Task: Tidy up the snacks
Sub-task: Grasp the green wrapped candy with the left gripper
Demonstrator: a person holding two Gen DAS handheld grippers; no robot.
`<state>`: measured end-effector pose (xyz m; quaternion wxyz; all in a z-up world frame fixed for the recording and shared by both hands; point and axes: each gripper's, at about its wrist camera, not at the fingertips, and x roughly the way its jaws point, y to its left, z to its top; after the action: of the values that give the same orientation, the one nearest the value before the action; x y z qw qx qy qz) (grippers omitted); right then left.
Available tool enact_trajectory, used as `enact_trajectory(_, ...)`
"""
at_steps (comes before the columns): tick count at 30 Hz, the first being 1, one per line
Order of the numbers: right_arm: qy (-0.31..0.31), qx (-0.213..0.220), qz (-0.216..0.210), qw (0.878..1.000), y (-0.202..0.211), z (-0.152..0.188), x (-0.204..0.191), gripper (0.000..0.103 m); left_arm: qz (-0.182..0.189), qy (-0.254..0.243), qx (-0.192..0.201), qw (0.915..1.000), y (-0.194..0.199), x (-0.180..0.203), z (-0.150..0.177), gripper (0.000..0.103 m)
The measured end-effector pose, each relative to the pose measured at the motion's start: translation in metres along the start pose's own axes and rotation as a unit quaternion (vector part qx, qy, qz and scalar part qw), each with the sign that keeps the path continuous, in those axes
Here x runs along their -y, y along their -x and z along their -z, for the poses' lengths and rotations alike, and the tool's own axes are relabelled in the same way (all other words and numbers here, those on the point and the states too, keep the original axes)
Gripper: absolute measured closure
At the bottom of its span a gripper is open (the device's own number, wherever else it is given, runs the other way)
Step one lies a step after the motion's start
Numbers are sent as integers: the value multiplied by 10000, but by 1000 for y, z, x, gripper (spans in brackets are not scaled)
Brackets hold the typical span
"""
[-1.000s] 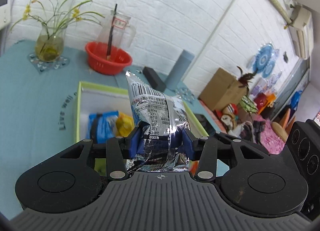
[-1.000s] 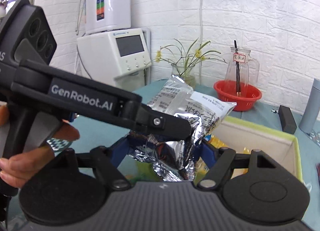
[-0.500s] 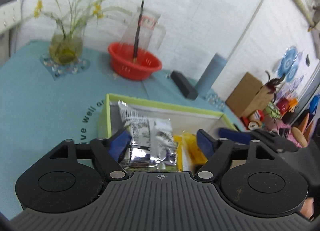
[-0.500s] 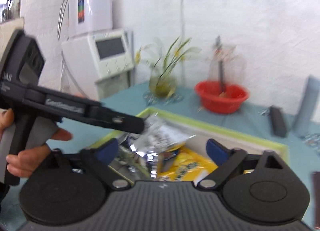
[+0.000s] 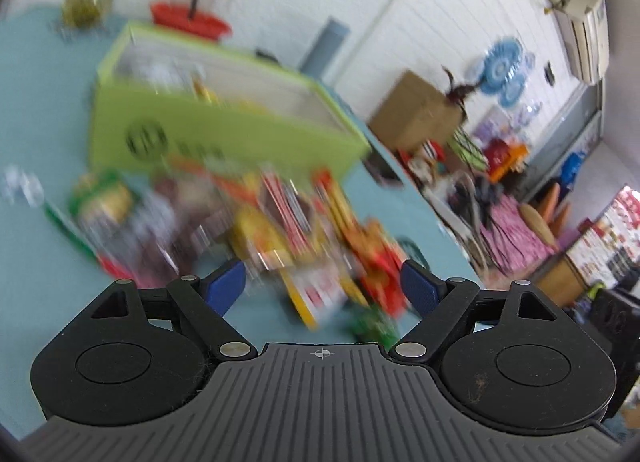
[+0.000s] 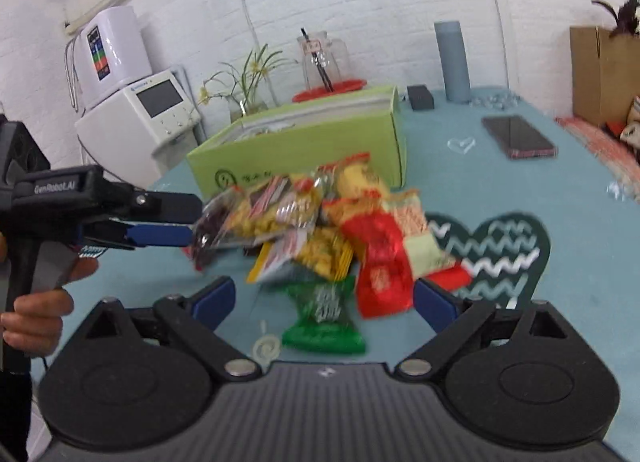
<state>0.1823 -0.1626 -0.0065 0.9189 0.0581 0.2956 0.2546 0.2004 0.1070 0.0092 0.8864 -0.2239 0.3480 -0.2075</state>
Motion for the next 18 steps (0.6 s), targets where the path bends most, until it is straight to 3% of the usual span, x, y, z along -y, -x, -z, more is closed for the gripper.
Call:
enact_trajectory(3,54,-148,-111,9998,-4,15,-5,9,265,190,-464,9984,-23,12,21,43)
enact_trajectory(5,296,-149,-78,9994,-9,14,-9,9,366,169,-666,9970,-37,20,23,44)
enact_trajectory(8,553,-233,-93,9982,-22,11,-9,10,260,19,-758,9968,-52,33,21,47)
enact_trajectory(11,570,-416,-156,9974,-35,13,-8,22,177,-87,-878,9959,-68,38,20,50)
enact_trajectory(13,631,-409,-156,9970,-39,14,-10,22,161,-90,-1002,9948,-78,38,22,60)
enact_trajectory(15,756,-444,-161,9960,-40,14,-16,30,129,-93,-1054,9943,-83,38,24,89)
enact_trajectory(18,868,-490,-236,9947,-37,20,-30,32,105,-20,-1101,9939,-73,29,29,96)
